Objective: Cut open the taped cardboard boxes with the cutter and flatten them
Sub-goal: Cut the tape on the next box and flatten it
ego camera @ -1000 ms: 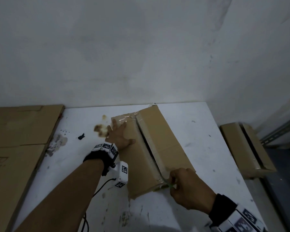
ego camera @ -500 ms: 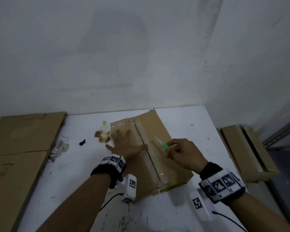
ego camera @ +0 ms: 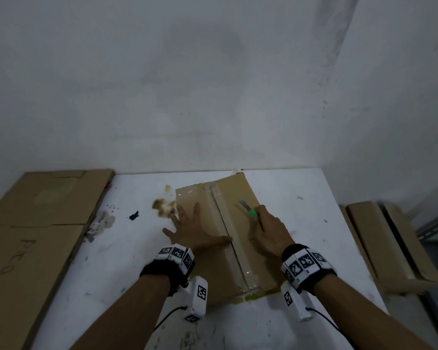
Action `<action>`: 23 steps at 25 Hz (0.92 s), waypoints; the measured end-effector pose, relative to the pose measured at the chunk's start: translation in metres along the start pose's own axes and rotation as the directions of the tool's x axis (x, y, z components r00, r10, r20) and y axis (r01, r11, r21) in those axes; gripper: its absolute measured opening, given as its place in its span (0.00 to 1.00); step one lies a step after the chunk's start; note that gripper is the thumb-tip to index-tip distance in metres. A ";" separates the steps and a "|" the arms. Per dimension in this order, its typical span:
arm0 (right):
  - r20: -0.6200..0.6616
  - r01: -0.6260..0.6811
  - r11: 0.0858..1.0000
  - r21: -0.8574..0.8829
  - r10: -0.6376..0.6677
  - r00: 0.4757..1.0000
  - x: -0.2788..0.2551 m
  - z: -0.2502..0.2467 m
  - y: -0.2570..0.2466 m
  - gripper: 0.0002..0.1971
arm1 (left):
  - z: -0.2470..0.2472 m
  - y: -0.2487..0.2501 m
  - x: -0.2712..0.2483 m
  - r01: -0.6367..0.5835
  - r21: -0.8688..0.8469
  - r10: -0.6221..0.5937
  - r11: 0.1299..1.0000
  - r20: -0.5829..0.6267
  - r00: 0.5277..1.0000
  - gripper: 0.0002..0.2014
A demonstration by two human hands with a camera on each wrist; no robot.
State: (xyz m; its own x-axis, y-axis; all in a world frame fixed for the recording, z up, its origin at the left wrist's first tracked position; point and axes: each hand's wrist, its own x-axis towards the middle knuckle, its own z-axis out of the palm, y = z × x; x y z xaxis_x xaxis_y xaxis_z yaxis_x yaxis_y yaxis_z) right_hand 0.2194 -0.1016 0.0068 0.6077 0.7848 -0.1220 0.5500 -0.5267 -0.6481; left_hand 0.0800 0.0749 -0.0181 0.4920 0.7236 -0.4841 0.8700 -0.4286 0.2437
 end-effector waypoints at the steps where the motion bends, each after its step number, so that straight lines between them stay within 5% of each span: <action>1: -0.003 0.002 1.000 0.000 -0.002 1.000 -0.004 0.002 0.002 0.08 | 0.003 0.001 0.001 0.007 0.011 -0.007 1.000 -0.027 1.000 0.81; 10: 0.012 0.043 0.999 -0.032 -0.043 0.999 -0.042 0.018 -0.002 0.02 | -0.022 0.003 0.002 -0.152 0.142 0.137 0.978 0.106 0.985 0.72; 17: 0.152 0.136 0.970 -0.203 -0.106 0.983 -0.082 0.018 -0.031 0.09 | -0.030 -0.004 -0.004 -0.424 0.237 0.364 0.874 0.258 0.895 0.73; 20: 0.176 0.077 0.991 -0.105 -0.057 0.983 -0.074 0.002 -0.033 0.04 | -0.038 -0.001 -0.019 -0.515 0.266 0.429 0.815 0.322 0.844 0.74; 23: 0.118 -0.037 0.995 0.091 0.026 0.993 -0.043 -0.014 -0.023 0.07 | -0.043 0.007 -0.025 -0.529 0.256 0.470 0.809 0.259 0.844 0.67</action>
State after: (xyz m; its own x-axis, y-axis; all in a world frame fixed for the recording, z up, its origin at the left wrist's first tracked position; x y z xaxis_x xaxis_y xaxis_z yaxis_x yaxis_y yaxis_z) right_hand 0.1889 -0.1278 0.0370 0.5500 0.8040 -0.2262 0.4729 -0.5230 -0.7091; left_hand 0.0749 0.0769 0.0317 0.8158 0.2690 -0.5120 0.4355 -0.8682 0.2378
